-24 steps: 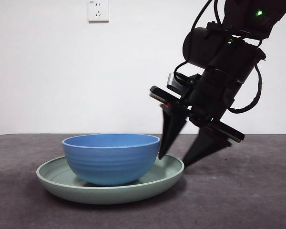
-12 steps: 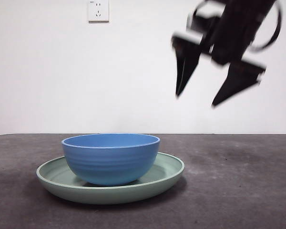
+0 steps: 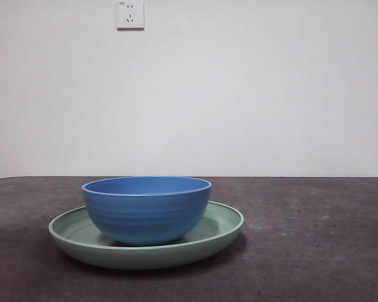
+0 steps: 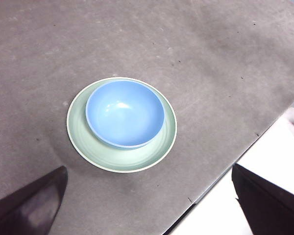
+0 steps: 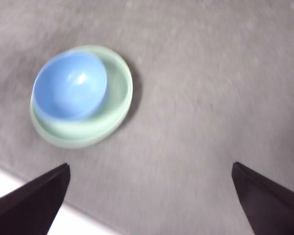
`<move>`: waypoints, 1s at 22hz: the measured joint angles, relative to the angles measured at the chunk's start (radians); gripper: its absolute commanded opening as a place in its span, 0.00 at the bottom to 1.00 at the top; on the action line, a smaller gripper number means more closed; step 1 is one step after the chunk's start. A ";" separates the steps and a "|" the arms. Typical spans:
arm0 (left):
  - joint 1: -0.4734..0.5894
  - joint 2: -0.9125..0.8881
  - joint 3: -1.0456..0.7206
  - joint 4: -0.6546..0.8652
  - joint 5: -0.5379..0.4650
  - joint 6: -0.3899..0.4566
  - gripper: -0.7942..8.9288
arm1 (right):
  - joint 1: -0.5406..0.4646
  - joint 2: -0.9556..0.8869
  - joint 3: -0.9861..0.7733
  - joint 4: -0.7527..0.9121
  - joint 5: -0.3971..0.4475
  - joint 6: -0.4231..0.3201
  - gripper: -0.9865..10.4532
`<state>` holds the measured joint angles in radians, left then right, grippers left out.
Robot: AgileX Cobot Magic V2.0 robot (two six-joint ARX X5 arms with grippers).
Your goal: Pick up the blue bowl, put it on the green plate, put it on desk
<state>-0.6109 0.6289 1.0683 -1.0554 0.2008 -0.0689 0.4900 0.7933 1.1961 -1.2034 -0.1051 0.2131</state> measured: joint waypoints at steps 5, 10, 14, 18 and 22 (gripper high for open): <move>0.000 0.000 0.000 0.000 0.000 0.000 0.75 | 0.000 -0.171 0.000 -0.074 -0.007 0.001 0.58; 0.000 0.000 0.000 -0.002 0.000 -0.003 0.75 | 0.000 -0.222 0.000 -0.106 -0.007 0.004 0.58; 0.000 0.000 0.000 -0.017 0.000 0.000 0.10 | 0.000 -0.222 0.000 -0.107 -0.007 0.009 0.20; 0.000 0.000 0.000 -0.040 0.000 0.005 0.13 | 0.000 -0.222 0.000 -0.115 -0.007 0.009 0.12; 0.000 0.000 0.000 -0.035 0.000 0.008 0.13 | 0.000 -0.222 0.000 -0.064 0.001 0.009 0.12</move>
<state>-0.6109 0.6289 1.0679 -1.0908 0.2008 -0.0612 0.4900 0.5716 1.1961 -1.2671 -0.1040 0.2222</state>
